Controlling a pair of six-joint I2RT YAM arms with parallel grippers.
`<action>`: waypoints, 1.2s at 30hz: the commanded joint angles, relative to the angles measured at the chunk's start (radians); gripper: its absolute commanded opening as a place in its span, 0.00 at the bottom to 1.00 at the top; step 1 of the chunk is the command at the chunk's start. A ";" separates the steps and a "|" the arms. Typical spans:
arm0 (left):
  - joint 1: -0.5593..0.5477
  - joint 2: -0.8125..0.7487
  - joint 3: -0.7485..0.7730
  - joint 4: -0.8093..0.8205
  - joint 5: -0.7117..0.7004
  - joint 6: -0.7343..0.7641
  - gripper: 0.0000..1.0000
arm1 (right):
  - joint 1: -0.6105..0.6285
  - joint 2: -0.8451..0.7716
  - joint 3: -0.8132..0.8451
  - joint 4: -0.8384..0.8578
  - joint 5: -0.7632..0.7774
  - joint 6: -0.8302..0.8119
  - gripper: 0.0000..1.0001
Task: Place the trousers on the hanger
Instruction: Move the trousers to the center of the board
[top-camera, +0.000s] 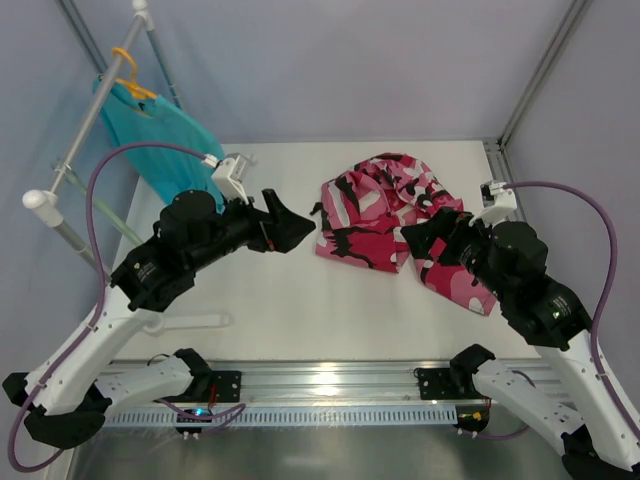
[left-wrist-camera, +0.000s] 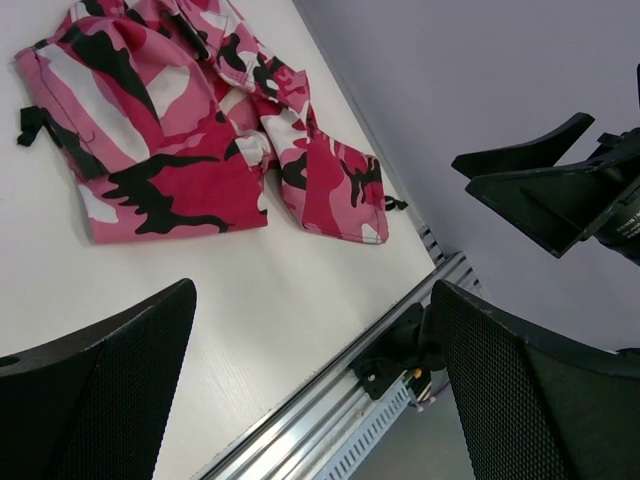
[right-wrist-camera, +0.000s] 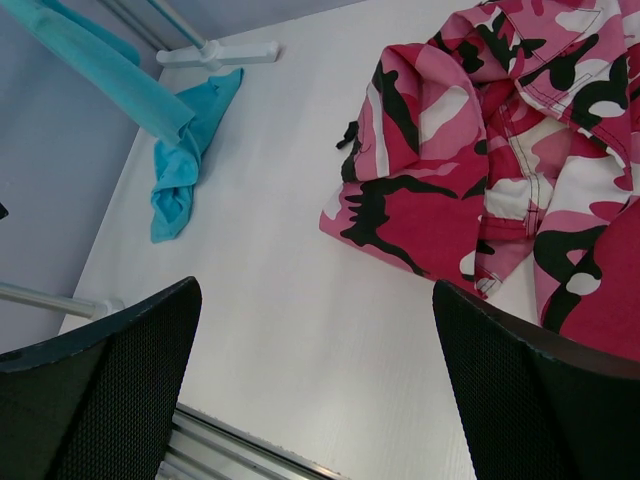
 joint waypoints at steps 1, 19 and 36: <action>0.000 -0.019 0.024 -0.019 -0.023 0.027 1.00 | -0.001 -0.008 -0.002 0.041 -0.003 0.015 1.00; 0.002 0.033 -0.003 -0.018 -0.106 0.067 1.00 | 0.001 0.059 -0.003 0.171 0.093 -0.102 1.00; 0.002 0.130 -0.058 -0.041 -0.072 0.065 1.00 | -0.422 0.731 0.102 0.377 0.006 -0.152 0.90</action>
